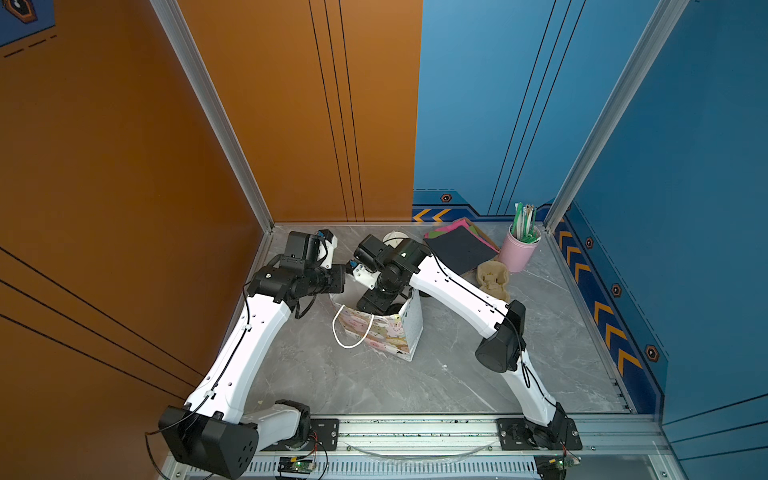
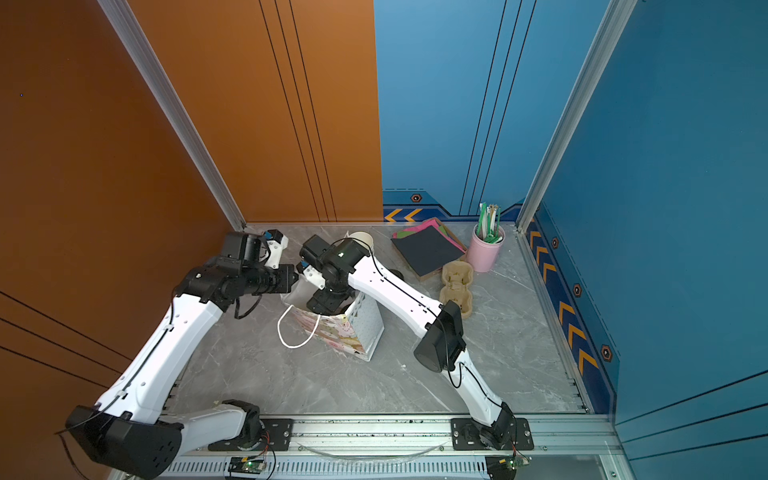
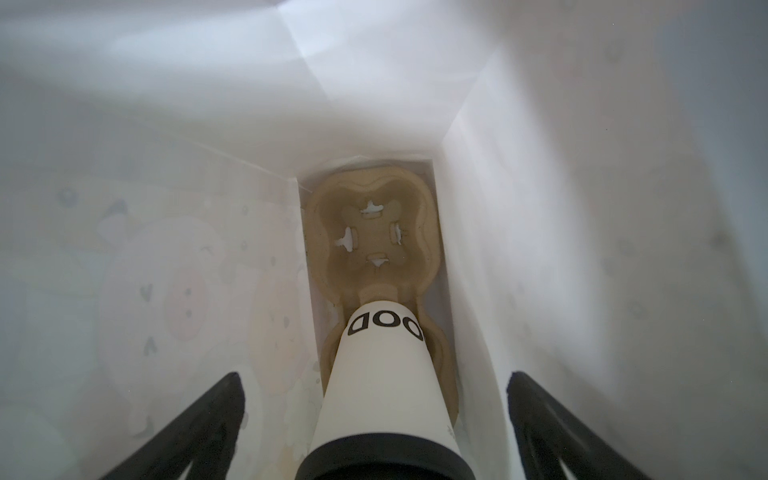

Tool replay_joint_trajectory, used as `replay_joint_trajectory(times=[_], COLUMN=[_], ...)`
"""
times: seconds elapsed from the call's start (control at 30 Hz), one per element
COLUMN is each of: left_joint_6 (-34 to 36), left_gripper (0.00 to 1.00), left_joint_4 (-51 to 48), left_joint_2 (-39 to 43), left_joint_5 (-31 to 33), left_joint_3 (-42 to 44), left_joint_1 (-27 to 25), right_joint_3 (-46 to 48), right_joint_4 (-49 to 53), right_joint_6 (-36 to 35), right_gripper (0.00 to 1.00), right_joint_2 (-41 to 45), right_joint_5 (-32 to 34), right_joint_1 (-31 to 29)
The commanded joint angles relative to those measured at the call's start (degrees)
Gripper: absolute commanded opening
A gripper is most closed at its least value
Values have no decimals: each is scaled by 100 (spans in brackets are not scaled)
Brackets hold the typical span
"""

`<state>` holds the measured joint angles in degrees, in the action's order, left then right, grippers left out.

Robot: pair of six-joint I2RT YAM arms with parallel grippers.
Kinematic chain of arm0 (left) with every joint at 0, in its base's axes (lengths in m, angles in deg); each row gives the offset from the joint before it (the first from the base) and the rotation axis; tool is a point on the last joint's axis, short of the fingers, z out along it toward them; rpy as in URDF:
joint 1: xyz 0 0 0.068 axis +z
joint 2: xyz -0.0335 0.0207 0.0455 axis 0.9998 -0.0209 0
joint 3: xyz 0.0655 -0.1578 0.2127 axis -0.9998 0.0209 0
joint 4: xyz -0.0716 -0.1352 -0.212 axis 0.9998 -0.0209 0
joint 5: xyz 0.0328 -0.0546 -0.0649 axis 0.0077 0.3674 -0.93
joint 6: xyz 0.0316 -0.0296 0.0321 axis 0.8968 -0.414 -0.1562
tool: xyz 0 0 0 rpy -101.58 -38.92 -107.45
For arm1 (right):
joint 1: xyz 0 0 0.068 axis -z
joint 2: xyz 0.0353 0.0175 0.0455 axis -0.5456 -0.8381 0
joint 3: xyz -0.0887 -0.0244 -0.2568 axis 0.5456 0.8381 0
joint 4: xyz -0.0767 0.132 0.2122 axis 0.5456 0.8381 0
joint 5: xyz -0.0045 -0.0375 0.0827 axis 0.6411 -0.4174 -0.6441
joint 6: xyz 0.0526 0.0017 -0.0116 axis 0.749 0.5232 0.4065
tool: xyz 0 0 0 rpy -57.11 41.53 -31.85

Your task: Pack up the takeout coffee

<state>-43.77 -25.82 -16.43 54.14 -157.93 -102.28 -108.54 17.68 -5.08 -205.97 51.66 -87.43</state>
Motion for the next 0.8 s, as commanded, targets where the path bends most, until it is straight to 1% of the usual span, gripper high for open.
replay_joint_trajectory(times=[0.0,0.4,0.43,0.57,0.77], left_joint_6=[29,82,90,100,106], left_gripper=[0,0,0,0,0], left_joint_4=[-81,-76,-80,-83,-81], left_joint_2=[-39,10,12,15,16], left_joint_5=[-67,-36,-35,-26,-8], left_joint_3=[-72,16,16,16,-1], left_joint_1=[-41,-53,-63,-63,-82], right_joint_3=[-149,-141,-142,-144,-138], right_joint_4=[-96,-375,-395,-479,-515], right_joint_6=[107,192,207,250,289], right_gripper=[100,100,99,87,75], right_joint_2=[-22,285,311,422,488], right_joint_5=[-59,289,277,260,286], right_joint_1=[-2,25,29,34,69])
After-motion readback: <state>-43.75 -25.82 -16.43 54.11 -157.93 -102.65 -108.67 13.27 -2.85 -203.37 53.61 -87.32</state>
